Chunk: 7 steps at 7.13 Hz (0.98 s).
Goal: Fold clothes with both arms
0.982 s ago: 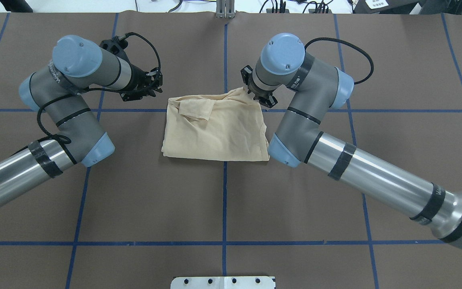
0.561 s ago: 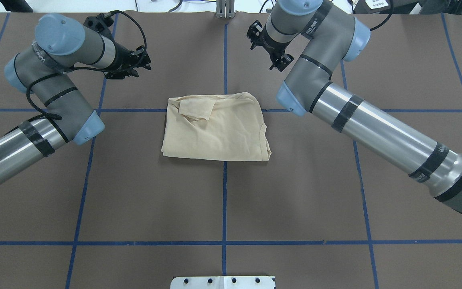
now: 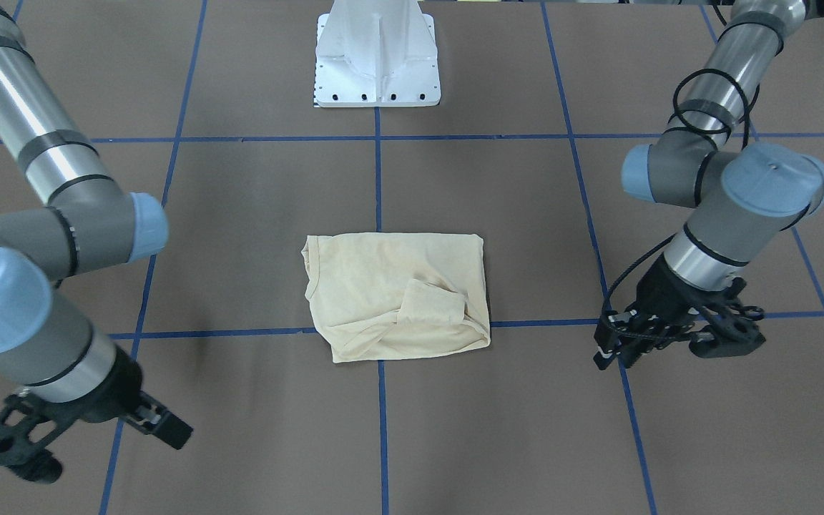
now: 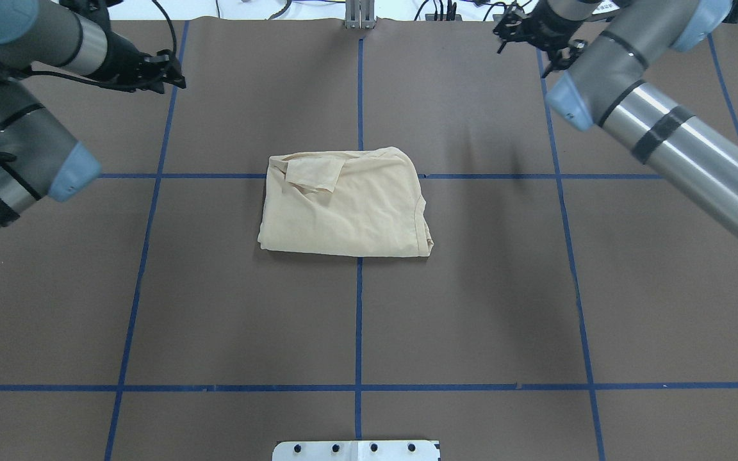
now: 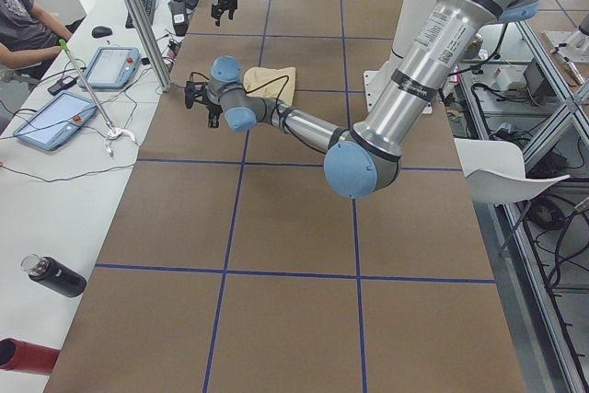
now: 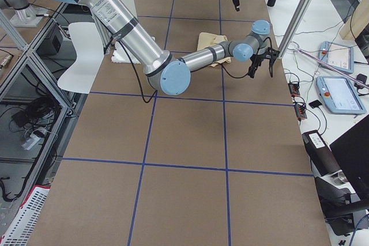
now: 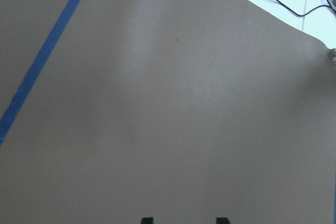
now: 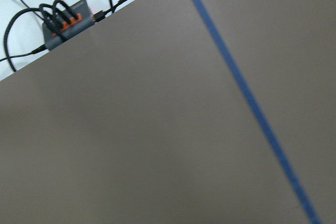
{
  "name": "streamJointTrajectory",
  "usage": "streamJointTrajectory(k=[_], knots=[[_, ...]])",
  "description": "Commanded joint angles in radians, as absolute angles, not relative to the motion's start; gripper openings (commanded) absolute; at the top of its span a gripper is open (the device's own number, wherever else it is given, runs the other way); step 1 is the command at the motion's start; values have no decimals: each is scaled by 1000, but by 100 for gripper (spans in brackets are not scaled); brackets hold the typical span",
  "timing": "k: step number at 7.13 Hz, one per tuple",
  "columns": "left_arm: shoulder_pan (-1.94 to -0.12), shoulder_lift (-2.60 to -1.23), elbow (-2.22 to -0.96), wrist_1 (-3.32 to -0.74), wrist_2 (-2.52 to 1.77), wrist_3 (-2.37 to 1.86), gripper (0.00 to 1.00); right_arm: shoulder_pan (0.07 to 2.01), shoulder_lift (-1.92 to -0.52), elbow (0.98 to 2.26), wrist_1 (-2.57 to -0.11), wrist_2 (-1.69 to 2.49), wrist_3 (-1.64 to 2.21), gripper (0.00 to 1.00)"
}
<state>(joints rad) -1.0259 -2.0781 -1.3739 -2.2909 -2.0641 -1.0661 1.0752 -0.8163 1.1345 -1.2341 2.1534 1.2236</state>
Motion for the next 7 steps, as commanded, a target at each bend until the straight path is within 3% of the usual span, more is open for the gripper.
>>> streamJointTrajectory(k=[1, 3, 6, 7], knots=[[-1171, -1964, -1427, -2261, -2138, -695, 50, 1246, -934, 1201, -1397, 2250, 705, 100], [-1338, -1881, -1422, -2193, -2206, -345, 50, 1410, -1041, 1210, -1451, 2333, 382, 100], [-1592, -1888, -1424, -1801, -2284, 154, 51, 1564, -1138, 1244, -1682, 2333, -80, 100], [-1609, -1893, -1422, -1711, -2286, 164, 58, 1574, -1172, 1303, -1731, 2332, -86, 100]])
